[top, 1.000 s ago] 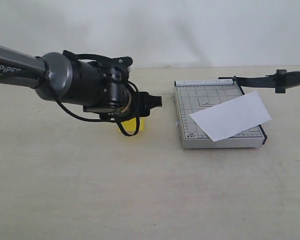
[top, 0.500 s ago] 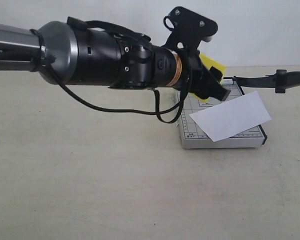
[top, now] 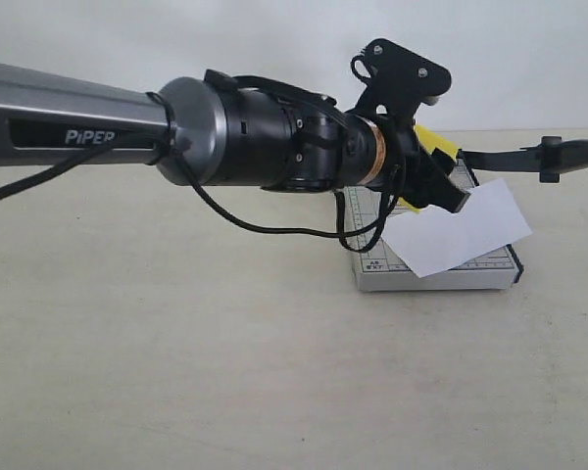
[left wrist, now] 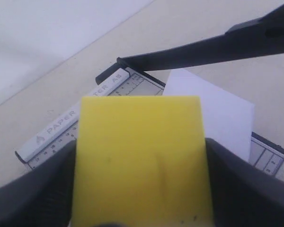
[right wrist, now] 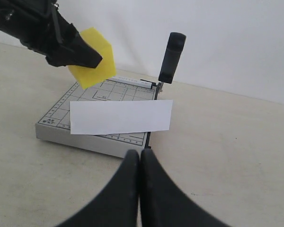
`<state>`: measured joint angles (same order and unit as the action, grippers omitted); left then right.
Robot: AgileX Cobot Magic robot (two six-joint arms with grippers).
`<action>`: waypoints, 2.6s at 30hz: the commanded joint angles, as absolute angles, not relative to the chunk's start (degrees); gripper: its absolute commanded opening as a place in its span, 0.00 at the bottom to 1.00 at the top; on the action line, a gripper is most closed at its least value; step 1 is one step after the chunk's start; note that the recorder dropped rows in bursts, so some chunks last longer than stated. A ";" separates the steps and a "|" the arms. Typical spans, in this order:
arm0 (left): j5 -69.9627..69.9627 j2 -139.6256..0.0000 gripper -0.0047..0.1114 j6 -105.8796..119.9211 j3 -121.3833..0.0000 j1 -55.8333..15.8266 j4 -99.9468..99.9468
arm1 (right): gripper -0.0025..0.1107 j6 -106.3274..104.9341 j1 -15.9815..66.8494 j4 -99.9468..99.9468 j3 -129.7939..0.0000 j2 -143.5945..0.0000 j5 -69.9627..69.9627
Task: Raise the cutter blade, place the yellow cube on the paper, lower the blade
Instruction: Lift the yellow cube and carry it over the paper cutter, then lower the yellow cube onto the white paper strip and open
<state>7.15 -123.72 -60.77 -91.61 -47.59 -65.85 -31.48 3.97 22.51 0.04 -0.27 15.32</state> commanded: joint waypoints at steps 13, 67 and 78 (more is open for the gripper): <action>5.60 -128.33 0.08 -62.29 -96.19 -48.67 -65.28 | 0.02 -31.53 3.94 23.31 0.00 0.00 15.08; 1.75 -132.25 0.53 -61.42 -96.42 -48.67 -66.70 | 0.02 -31.41 3.94 23.45 0.00 0.00 15.08; 1.90 -132.25 0.53 -61.42 -100.02 -48.67 -67.07 | 0.02 -31.41 3.94 23.45 0.00 0.00 15.08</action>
<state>2.22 -132.52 -61.42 -99.27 -48.39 -66.82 -31.38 3.97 23.22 0.04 -0.27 15.32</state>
